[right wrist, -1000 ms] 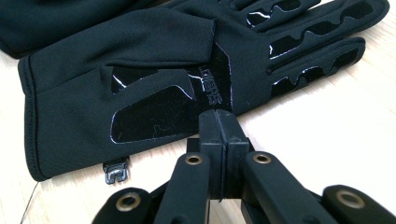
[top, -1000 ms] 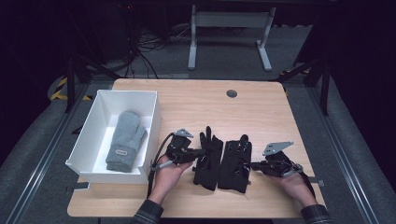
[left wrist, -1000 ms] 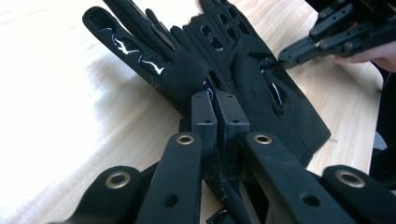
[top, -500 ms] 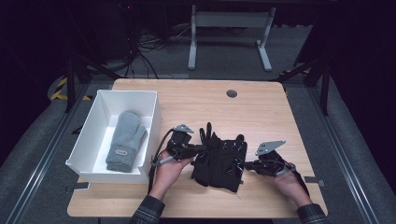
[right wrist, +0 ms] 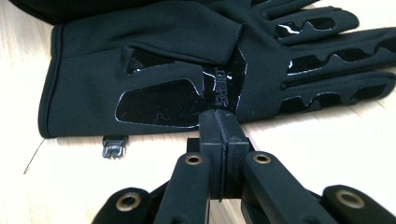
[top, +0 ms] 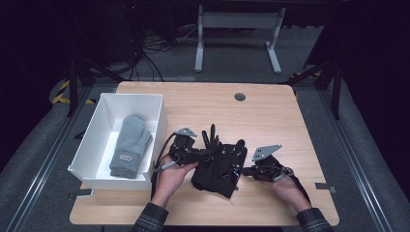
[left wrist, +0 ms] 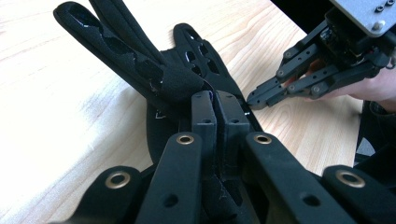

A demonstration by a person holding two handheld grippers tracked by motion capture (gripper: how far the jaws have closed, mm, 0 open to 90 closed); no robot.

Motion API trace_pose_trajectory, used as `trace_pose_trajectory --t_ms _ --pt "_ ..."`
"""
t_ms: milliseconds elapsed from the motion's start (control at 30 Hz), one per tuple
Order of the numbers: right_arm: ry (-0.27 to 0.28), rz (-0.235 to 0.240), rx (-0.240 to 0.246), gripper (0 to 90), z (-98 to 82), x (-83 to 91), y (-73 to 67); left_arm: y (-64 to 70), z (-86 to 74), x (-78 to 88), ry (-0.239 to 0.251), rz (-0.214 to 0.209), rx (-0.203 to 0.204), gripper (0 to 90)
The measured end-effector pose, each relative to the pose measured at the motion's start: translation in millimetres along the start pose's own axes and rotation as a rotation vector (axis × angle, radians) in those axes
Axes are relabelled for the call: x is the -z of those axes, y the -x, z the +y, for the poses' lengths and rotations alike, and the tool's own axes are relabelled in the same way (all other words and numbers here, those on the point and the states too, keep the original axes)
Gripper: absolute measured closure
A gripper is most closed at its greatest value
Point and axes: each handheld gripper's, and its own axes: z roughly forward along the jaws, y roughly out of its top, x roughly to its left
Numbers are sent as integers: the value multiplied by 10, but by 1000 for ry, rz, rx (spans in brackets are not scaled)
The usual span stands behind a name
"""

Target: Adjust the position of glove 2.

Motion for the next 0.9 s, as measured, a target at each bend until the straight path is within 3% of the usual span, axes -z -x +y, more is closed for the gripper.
trace_pose_trajectory --t_ms 533,900 --pt "1 26 45 900 173 -175 -136 133 1 -160 -69 -21 -44 879" --pt "3 38 53 900 210 -218 -177 212 -33 -372 -112 -32 -73 878"
